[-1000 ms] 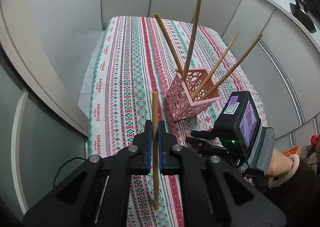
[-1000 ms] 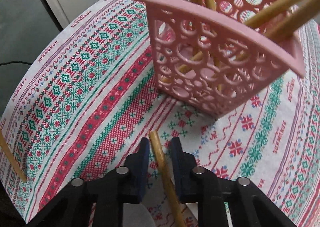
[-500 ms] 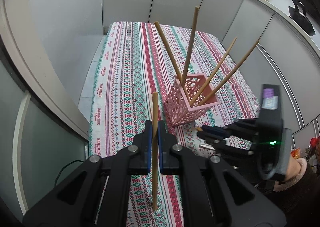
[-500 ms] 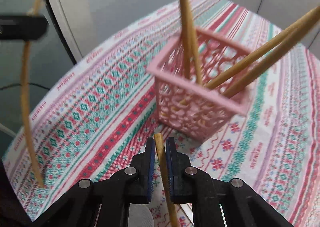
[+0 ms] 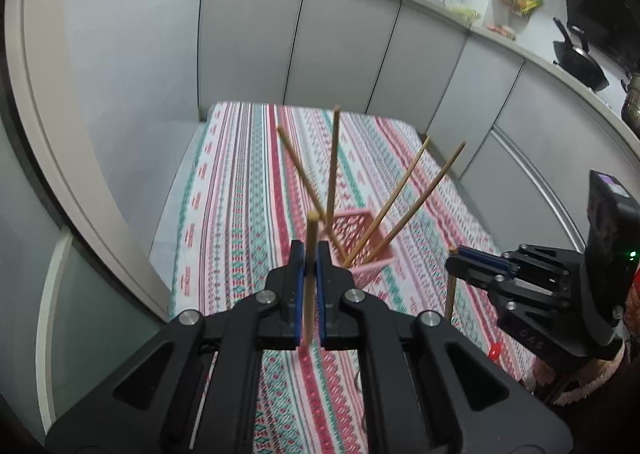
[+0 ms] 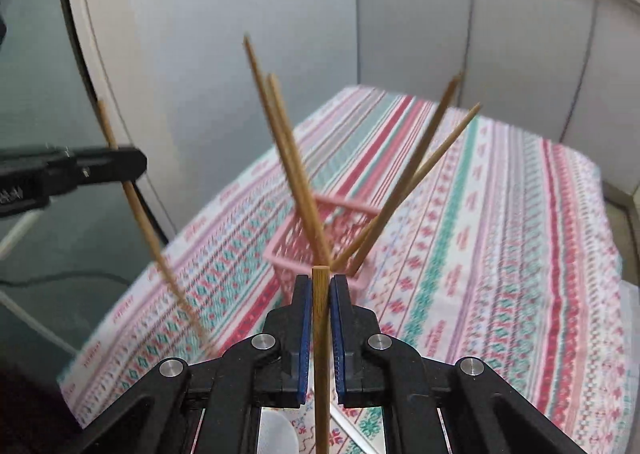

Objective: Organize utensils
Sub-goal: 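Grasp a bamboo chopstick with the right gripper while the left gripper holds its chopstick upright, then carry both upright chopsticks over the pink holder and lower them in, then open both grippers to release the chopsticks into the pink holder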

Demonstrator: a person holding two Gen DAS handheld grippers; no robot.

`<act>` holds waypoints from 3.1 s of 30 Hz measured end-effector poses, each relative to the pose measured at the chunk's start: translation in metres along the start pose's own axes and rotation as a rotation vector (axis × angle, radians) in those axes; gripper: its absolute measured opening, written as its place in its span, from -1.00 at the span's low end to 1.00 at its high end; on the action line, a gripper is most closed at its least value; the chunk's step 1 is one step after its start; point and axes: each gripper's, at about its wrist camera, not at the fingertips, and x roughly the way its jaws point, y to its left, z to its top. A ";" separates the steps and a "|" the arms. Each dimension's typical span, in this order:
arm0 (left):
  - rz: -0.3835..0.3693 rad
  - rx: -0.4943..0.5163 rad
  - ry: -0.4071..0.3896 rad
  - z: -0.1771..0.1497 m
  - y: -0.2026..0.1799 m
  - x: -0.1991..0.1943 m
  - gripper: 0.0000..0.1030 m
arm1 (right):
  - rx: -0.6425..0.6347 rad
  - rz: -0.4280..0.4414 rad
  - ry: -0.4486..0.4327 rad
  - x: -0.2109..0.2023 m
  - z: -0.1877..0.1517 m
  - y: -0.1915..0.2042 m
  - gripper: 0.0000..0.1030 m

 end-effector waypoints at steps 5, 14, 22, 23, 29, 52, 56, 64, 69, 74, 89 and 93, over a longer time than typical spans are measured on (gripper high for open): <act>-0.018 -0.005 -0.075 0.011 -0.009 -0.017 -0.88 | 0.038 -0.015 -0.099 -0.033 0.015 -0.006 -0.86; 0.004 0.019 -0.279 0.032 -0.030 -0.058 -0.88 | 0.121 -0.062 -0.303 -0.083 0.046 -0.013 -0.86; 0.006 0.015 -0.353 0.046 -0.040 -0.045 -0.88 | 0.205 -0.087 -0.435 -0.105 0.065 -0.017 -0.86; 0.009 0.012 -0.358 0.048 -0.040 -0.043 -0.88 | 0.213 -0.092 -0.445 -0.106 0.067 -0.017 -0.85; -0.008 0.006 -0.383 0.053 -0.041 -0.034 -0.88 | 0.239 -0.088 -0.495 -0.105 0.074 -0.020 -0.85; -0.012 0.076 -0.397 0.053 -0.046 -0.012 -0.88 | 0.243 -0.110 -0.477 -0.058 0.074 -0.025 -0.85; -0.015 0.068 -0.374 0.051 -0.043 -0.006 -0.88 | 0.246 -0.104 -0.453 -0.049 0.070 -0.025 -0.85; 0.010 0.055 -0.321 0.052 -0.041 0.001 -0.88 | 0.234 -0.099 -0.429 -0.041 0.069 -0.024 -0.85; 0.029 0.038 -0.291 0.048 -0.035 0.001 -0.88 | 0.252 -0.089 -0.395 -0.033 0.066 -0.028 -0.85; 0.034 0.024 -0.245 0.045 -0.029 0.005 -0.87 | 0.264 -0.074 -0.316 -0.018 0.066 -0.031 -0.79; 0.042 0.019 -0.086 0.024 -0.021 0.006 0.14 | 0.246 -0.141 -0.268 -0.079 0.052 -0.046 -0.03; 0.062 0.058 0.012 0.008 -0.019 0.017 0.26 | 0.235 -0.189 -0.188 -0.090 0.035 -0.057 0.10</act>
